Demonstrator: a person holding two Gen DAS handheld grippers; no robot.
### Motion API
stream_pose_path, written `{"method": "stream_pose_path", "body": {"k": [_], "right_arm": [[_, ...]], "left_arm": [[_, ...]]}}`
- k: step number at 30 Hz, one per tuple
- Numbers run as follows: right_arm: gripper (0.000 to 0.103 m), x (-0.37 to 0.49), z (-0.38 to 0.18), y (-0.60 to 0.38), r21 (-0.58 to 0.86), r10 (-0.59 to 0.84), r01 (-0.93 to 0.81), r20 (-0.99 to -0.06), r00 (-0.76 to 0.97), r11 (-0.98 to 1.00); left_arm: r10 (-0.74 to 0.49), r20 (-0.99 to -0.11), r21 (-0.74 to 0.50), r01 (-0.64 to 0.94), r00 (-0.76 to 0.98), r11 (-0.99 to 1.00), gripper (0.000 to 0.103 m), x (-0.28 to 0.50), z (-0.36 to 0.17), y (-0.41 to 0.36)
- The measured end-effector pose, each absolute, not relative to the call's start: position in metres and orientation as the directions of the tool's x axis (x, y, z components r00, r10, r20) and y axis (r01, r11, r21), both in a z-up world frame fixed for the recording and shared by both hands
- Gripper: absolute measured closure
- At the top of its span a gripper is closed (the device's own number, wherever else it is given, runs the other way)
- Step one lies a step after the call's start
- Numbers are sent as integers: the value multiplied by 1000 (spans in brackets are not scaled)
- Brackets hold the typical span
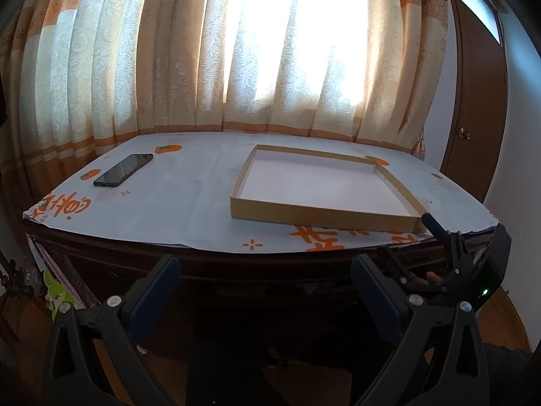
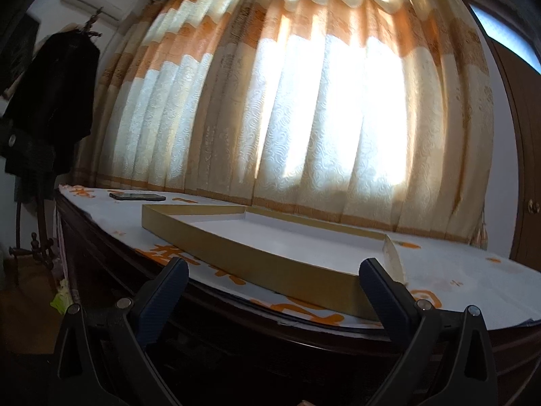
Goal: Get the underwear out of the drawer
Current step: 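Lower both tools toward the open drawer below the table edge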
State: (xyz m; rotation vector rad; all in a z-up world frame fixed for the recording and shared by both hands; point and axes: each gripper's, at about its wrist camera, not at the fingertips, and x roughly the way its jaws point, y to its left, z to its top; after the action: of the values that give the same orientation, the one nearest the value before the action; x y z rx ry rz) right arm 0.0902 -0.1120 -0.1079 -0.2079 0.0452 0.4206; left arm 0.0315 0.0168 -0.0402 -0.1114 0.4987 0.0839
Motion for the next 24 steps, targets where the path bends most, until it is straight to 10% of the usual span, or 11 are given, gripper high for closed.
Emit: {"method": "stream_pose_path", "body": {"k": [24], "right_arm": [[1, 100, -125, -101, -279, 440, -451, -106, 892, 848]], "left_arm": [[54, -487, -101, -117, 872, 988, 0, 29, -42, 23]]}}
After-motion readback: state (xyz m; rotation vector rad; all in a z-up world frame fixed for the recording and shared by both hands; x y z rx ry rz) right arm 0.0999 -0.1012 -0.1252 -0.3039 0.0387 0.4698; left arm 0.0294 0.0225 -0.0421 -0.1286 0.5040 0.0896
